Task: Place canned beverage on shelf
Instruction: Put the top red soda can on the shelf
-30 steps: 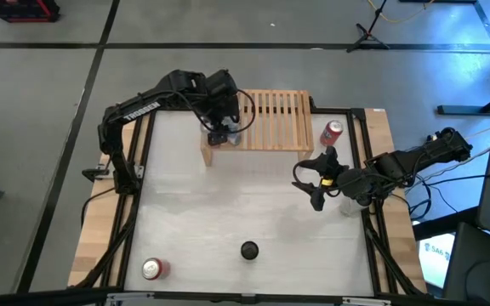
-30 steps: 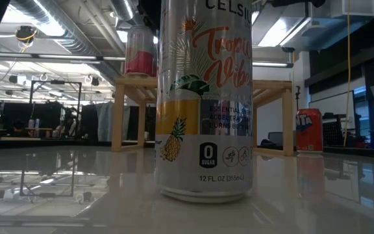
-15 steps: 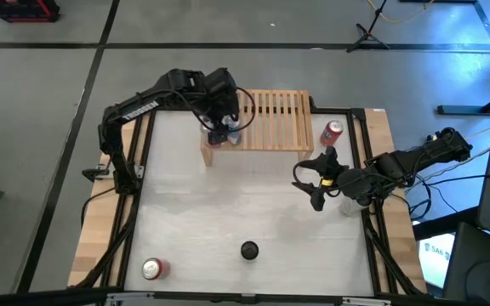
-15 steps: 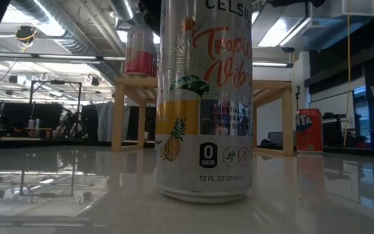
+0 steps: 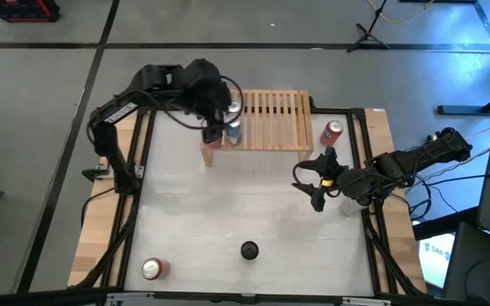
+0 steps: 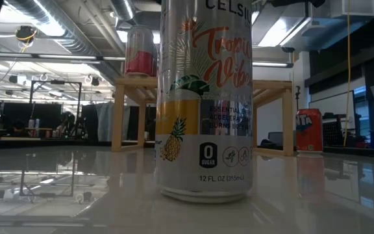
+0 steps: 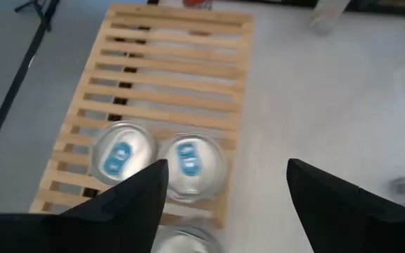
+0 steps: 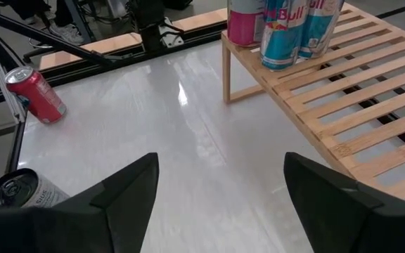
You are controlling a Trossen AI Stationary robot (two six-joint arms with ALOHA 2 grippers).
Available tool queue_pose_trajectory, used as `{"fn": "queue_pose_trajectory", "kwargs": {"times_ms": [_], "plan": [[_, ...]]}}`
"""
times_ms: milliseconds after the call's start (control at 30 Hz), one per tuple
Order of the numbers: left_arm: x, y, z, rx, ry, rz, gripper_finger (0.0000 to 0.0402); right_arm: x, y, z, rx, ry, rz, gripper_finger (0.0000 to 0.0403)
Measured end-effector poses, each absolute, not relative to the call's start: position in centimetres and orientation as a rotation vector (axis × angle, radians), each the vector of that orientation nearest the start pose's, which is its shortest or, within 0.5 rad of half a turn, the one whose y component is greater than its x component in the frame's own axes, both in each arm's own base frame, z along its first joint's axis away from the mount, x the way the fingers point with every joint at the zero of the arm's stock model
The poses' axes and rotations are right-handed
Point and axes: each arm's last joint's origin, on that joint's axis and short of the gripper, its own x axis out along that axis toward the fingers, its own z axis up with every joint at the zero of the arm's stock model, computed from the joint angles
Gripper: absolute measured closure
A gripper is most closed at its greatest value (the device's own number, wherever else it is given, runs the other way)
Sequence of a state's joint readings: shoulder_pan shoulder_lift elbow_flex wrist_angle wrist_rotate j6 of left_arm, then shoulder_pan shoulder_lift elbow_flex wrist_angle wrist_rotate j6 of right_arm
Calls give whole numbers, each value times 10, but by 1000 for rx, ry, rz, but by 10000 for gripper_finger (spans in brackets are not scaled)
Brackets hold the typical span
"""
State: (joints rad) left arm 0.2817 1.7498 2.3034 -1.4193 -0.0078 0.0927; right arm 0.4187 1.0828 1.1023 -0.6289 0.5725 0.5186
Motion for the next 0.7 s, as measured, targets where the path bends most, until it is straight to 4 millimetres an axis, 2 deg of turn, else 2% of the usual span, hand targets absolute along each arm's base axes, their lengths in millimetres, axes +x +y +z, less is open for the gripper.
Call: {"fn": "queue_pose_trajectory", "kwargs": {"times_ms": [200, 333, 533, 700], "plan": [[277, 47, 487, -90, 806, 209, 122, 203, 73, 349, 215, 480, -281, 109], [266, 18, 492, -127, 785, 169, 122, 203, 73, 349, 204, 484, -275, 109], [257, -22, 473, -128, 811, 333, 122, 203, 75, 348, 147, 508, -218, 109], [255, -55, 448, -233, 798, 342, 122, 199, 73, 349, 89, 535, -176, 109]]}}
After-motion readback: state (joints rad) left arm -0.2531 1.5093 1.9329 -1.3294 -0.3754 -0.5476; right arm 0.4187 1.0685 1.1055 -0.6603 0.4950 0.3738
